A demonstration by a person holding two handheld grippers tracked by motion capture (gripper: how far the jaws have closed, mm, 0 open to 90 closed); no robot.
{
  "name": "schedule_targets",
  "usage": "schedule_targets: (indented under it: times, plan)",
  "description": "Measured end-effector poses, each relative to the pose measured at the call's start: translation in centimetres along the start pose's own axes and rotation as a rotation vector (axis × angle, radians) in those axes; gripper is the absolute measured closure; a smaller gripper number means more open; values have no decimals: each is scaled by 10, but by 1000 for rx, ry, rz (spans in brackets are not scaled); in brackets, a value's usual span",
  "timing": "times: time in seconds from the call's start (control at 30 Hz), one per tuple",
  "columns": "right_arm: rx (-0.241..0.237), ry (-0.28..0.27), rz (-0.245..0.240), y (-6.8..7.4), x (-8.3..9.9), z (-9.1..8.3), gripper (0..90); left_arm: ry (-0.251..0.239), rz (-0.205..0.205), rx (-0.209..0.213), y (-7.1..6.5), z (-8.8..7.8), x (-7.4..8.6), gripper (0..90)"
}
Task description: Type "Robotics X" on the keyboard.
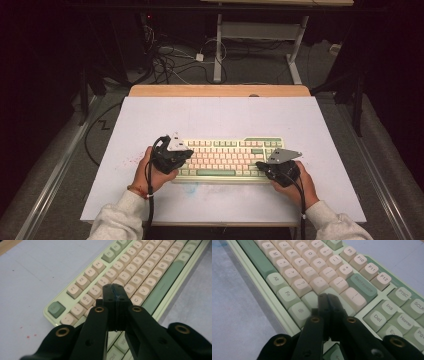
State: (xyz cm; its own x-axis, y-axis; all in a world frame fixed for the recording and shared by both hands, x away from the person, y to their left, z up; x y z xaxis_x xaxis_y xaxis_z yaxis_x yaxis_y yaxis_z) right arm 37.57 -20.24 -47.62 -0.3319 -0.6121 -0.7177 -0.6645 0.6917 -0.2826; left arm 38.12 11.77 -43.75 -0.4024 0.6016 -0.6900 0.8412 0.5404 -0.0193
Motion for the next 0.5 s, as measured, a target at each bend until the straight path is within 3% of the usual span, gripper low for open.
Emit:
schedule_targets:
  times: [0.17, 0.5]
  plan:
    - [7, 1, 2, 1, 0, 0, 900, -1, 0, 16, -1, 9, -10, 871]
    - [8, -2, 3, 1, 1, -1, 900, 57, 12, 23, -2, 36, -20, 870]
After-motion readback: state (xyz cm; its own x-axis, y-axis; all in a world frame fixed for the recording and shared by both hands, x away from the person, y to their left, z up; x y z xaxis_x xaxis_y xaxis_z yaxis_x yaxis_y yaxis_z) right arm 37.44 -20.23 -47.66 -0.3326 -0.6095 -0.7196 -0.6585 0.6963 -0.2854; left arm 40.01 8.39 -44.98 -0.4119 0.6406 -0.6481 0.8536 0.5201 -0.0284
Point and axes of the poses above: each handheld gripper's, and its own axes: z roughly forward along the jaws, x roughly out of its underside, y roughly to its left, the point moved 3 cm from there along z, roughly forward along the jaws, and after that the axes turned 9 degrees about x, right-handed, at the moved point
